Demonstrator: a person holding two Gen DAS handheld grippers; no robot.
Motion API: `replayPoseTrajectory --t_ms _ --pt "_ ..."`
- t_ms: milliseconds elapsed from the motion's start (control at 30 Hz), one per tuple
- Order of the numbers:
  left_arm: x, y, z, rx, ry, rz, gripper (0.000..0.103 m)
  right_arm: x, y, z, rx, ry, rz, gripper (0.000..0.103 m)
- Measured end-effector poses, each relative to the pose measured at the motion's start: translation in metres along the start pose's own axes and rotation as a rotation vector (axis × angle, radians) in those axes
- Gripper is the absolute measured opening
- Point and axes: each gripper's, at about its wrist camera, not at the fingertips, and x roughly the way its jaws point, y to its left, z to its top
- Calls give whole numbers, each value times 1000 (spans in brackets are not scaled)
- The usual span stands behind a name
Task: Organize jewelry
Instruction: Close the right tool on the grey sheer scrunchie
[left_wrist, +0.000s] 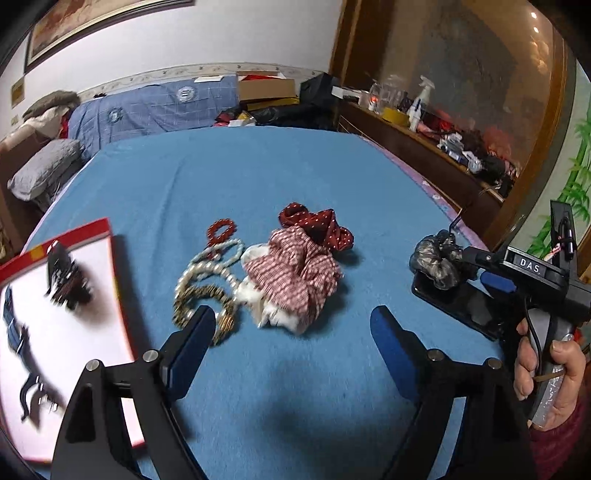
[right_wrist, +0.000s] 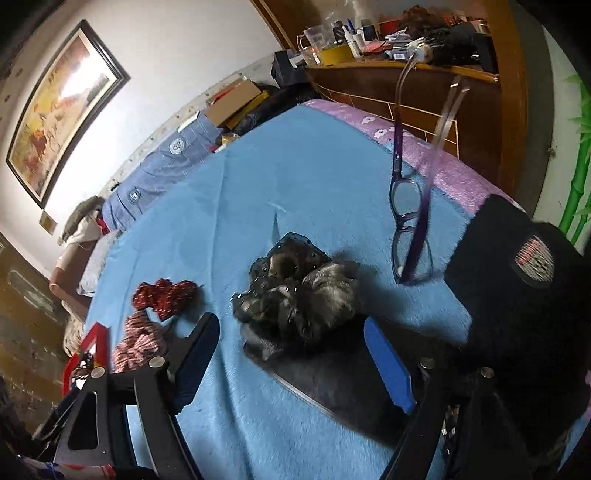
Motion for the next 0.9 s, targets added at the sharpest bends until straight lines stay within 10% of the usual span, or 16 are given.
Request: replayPoseTrajectory --t_ms 267,333,433,833,900 --pt "28 -2 8 25 19 29 85 38 12 9 -96 27 -105 84" --pt "29 -1 8 23 16 30 85 43 14 9 -119 31 -106 46" --pt "29 3 8 18 9 25 85 40 13 8 -118 13 -85 29" --pt "54 -6 9 54 19 45 84 -17 42 -72 -186 -115 118 28" --pt "63 -11 10 76 7 68 65 -8 41 -77 -179 -99 123 28"
